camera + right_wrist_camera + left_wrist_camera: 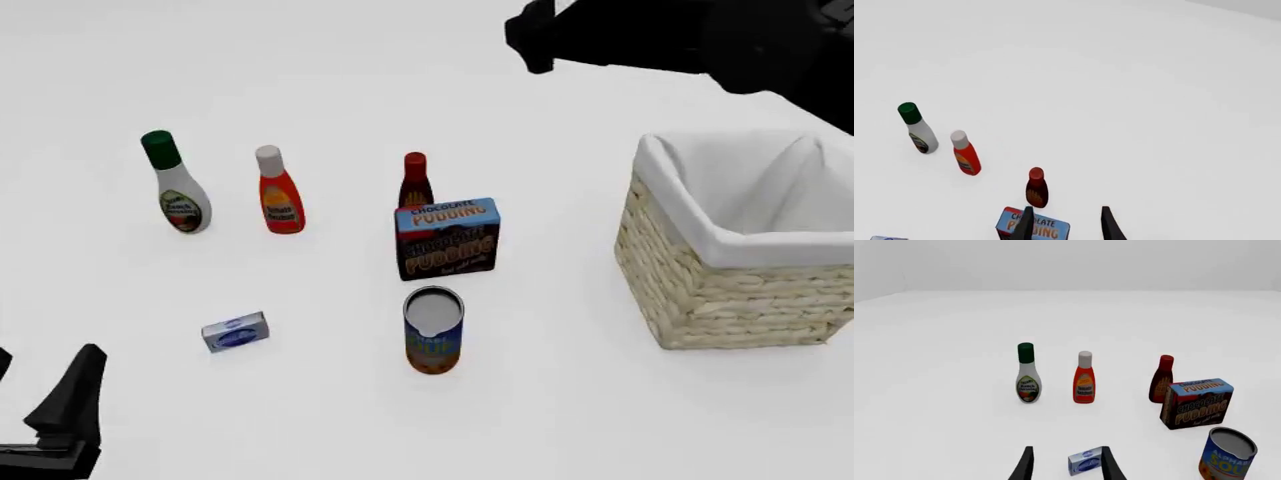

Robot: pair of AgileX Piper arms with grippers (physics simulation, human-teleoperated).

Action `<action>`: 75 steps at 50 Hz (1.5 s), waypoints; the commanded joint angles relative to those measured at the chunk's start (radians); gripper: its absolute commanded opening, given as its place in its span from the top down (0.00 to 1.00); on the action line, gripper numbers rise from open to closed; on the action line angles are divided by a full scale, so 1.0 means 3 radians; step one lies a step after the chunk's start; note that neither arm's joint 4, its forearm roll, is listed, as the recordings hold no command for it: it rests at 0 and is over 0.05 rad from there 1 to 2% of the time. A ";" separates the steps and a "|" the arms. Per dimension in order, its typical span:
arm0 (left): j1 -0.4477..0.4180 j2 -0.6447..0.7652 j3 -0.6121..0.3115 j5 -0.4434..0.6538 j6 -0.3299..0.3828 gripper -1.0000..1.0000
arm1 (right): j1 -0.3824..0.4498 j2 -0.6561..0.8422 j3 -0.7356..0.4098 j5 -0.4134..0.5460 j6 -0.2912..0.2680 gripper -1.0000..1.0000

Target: Pick the bbq sauce and place it in the basket.

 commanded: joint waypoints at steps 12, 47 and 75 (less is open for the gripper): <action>0.0000 0.0000 0.0000 0.0000 0.0000 0.00 | 0.0175 0.0773 -0.0894 0.0204 0.0051 0.00; 0.0000 0.0000 0.0000 0.0000 0.0000 0.00 | 0.0304 0.1819 -0.1956 0.0282 0.0093 0.00; 0.0000 0.0000 0.0000 0.0000 0.0000 0.00 | 0.0307 0.2488 -0.2535 0.0243 0.0167 0.00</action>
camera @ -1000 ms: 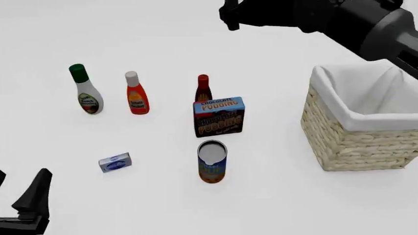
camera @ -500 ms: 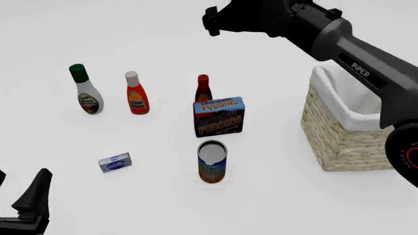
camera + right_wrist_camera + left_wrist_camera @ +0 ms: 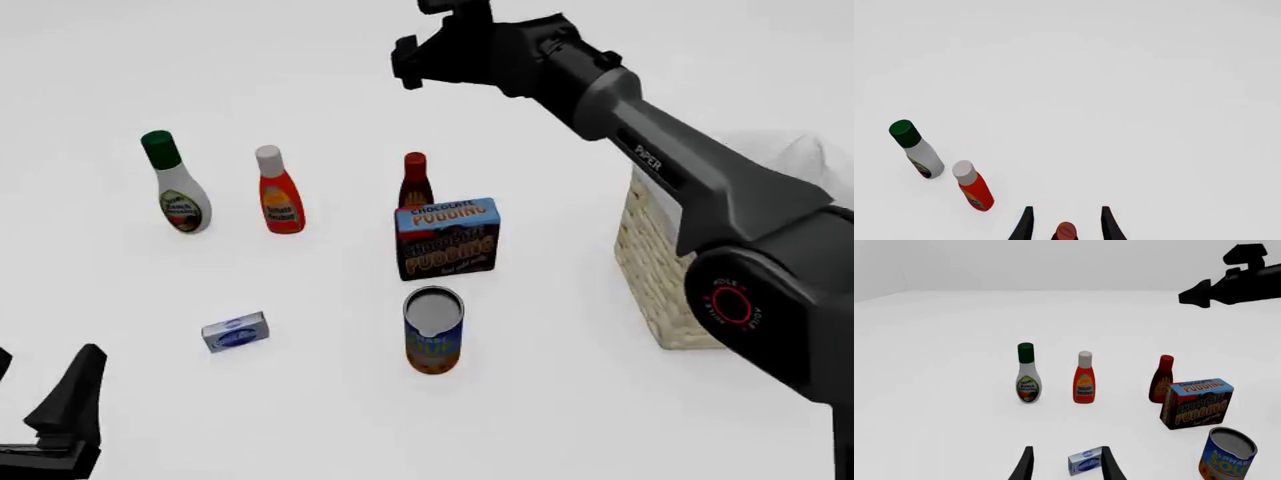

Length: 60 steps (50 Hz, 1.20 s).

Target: Pick the bbq sauce and place it in the basket.

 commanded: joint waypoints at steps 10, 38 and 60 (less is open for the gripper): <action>0.0000 0.0000 0.0000 0.0000 0.0000 0.00 | -0.0020 0.0638 -0.0612 0.0121 0.0046 0.00; 0.0000 0.0000 0.0000 0.0000 0.0000 0.00 | -0.0063 0.1599 -0.1884 0.0774 -0.0001 0.00; 0.0000 0.0000 0.0000 0.0000 0.0000 0.00 | -0.0005 0.1857 -0.2094 0.1052 0.0042 0.00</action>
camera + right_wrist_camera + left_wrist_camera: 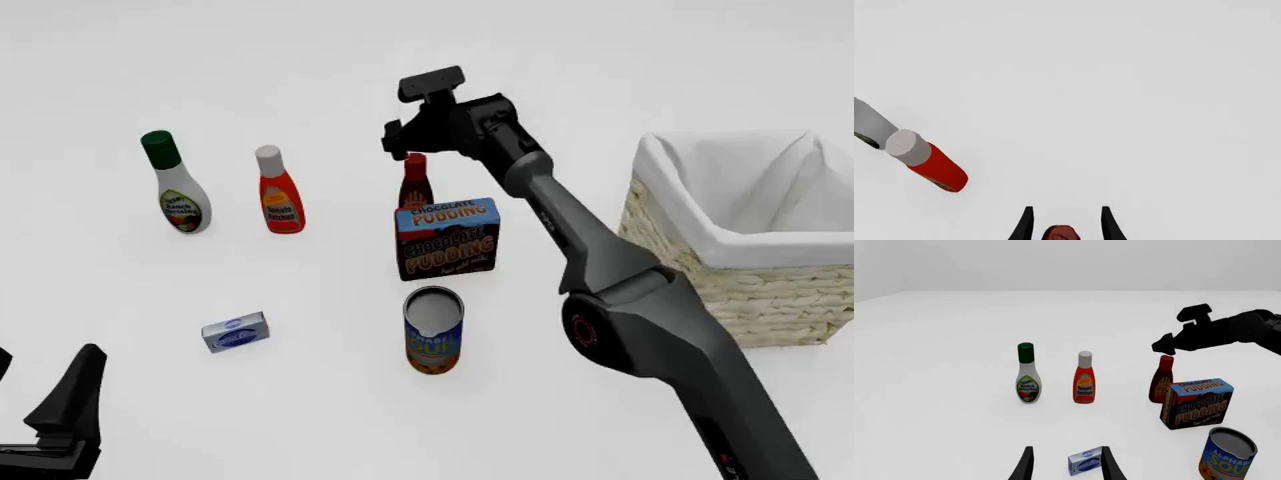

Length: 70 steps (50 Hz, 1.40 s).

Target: Pick the bbq sauce and place it in the basket.

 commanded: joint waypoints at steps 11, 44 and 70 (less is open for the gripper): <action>0.0000 0.0000 0.0000 0.0000 0.0000 0.00 | 0.0035 0.0227 -0.0119 0.0143 0.0064 0.00; 0.0000 0.0000 0.0000 0.0000 0.0000 0.00 | 0.0029 0.0374 -0.0139 0.0258 0.0014 0.00; 0.0000 0.0000 0.0000 0.0000 0.0000 0.00 | 0.0026 0.0405 -0.0137 0.0281 -0.0004 1.00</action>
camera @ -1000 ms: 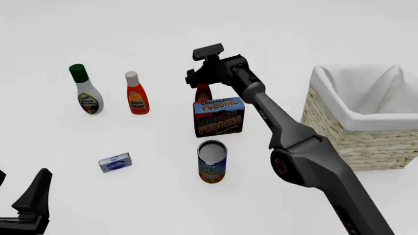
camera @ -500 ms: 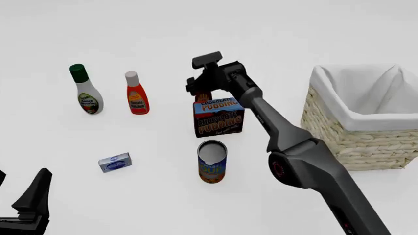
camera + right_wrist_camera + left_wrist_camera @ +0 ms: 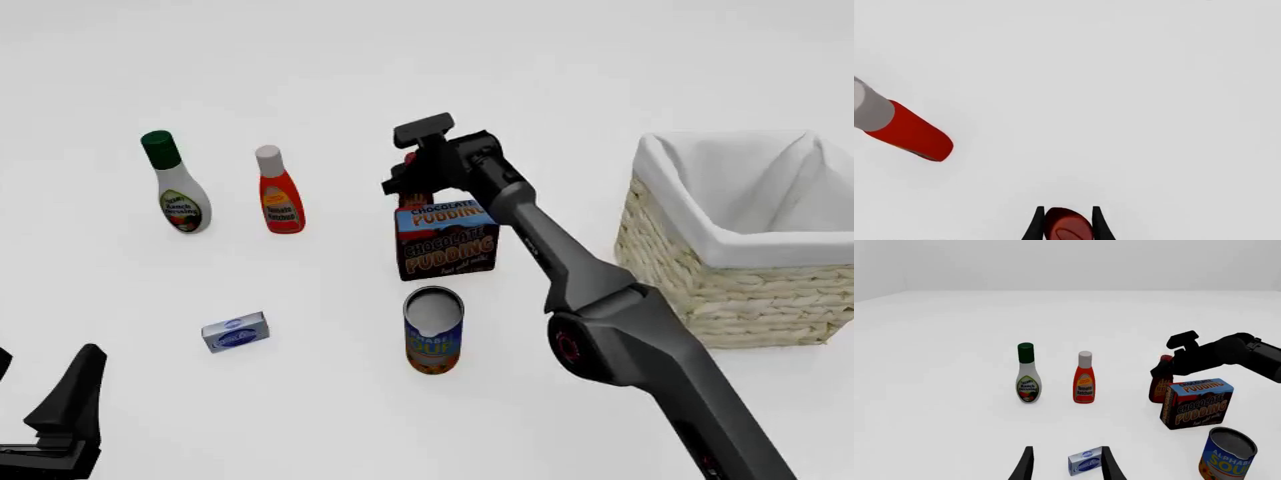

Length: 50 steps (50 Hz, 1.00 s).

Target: Pick the bbq sauce and place it in the basket.

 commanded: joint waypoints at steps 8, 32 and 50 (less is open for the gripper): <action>0.0000 0.0000 0.0000 0.0000 0.0000 0.00 | 0.0008 0.0001 0.0011 -0.0001 0.0022 1.00; 0.0000 0.0000 0.0000 0.0000 0.0000 0.00 | 0.0006 -0.0202 -0.0004 0.0028 -0.0023 1.00; 0.0000 0.0000 0.0000 0.0000 0.0000 0.00 | 0.0027 -0.0389 -0.0004 0.0096 -0.0110 1.00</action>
